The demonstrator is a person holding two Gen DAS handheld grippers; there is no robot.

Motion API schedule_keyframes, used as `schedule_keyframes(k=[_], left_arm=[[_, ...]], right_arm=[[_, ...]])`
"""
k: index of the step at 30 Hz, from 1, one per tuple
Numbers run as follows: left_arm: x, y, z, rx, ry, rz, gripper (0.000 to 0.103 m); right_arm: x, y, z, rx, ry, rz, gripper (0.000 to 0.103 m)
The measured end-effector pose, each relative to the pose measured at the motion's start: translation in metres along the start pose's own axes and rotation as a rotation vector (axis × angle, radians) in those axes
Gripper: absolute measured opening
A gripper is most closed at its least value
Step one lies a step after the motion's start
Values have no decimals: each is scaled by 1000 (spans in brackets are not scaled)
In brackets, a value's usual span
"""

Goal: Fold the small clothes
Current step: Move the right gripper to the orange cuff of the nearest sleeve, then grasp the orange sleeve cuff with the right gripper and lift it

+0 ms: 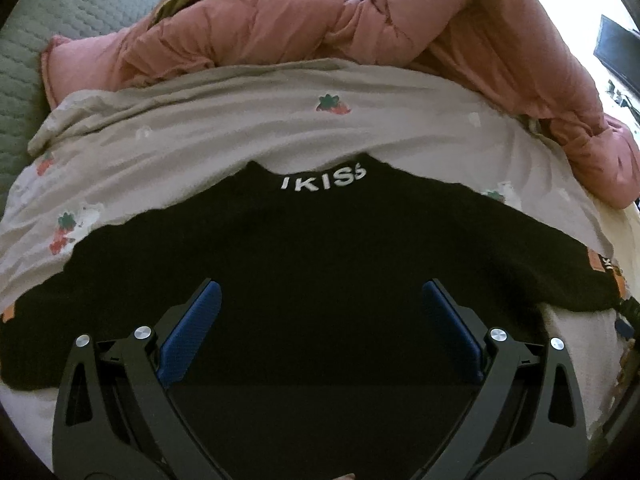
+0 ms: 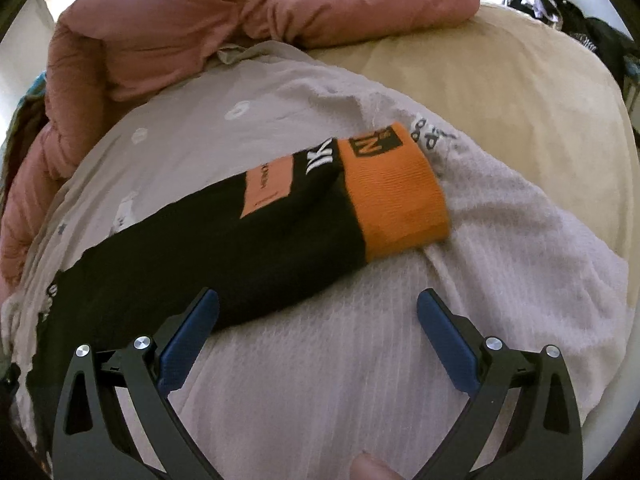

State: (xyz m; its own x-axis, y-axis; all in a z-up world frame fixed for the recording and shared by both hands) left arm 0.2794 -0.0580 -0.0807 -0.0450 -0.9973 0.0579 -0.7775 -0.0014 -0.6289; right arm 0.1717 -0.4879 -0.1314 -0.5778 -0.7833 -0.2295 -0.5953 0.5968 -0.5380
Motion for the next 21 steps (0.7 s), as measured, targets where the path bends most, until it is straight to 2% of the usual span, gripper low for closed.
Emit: schedule_keyframes(k=[7, 13, 14, 16, 17, 18, 20, 21], left_arm=[[-21, 14, 23, -42, -16, -37, 94], [-38, 17, 25, -22, -58, -46, 94], [-41, 18, 26, -25, -56, -50, 94], [-44, 23, 28, -42, -39, -68, 94], [-46, 26, 28, -51, -22, -85, 94], [-47, 28, 28, -53, -15, -90, 94], [-48, 31, 27, -58, -11, -87, 94], [-49, 32, 26, -55, -17, -79, 94]], right_arm=[[1, -25, 20, 42, -13, 28, 99], [-2, -39, 20, 99, -99, 94, 97], [-2, -41, 19, 111, -111, 100, 91], [0, -46, 17, 127, -109, 107, 70], [1, -47, 18, 127, -107, 110, 66], [3, -49, 17, 129, -104, 117, 55], [5, -50, 17, 133, -101, 121, 46], [6, -52, 16, 136, -105, 122, 35]])
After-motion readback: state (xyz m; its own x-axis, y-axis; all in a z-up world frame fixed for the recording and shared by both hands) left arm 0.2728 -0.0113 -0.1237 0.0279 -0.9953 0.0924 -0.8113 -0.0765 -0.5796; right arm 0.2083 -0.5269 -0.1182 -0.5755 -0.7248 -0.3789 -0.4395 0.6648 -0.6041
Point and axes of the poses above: each gripper's, at about its wrist camera, not at the fingertips, and z roughly the way its jaws point, x to its right, y to its underside, the point moved 9 cm from there along z, roughly the way its jaws point, and after that the axes turned 1 degree about x, right-handed, at the moved point
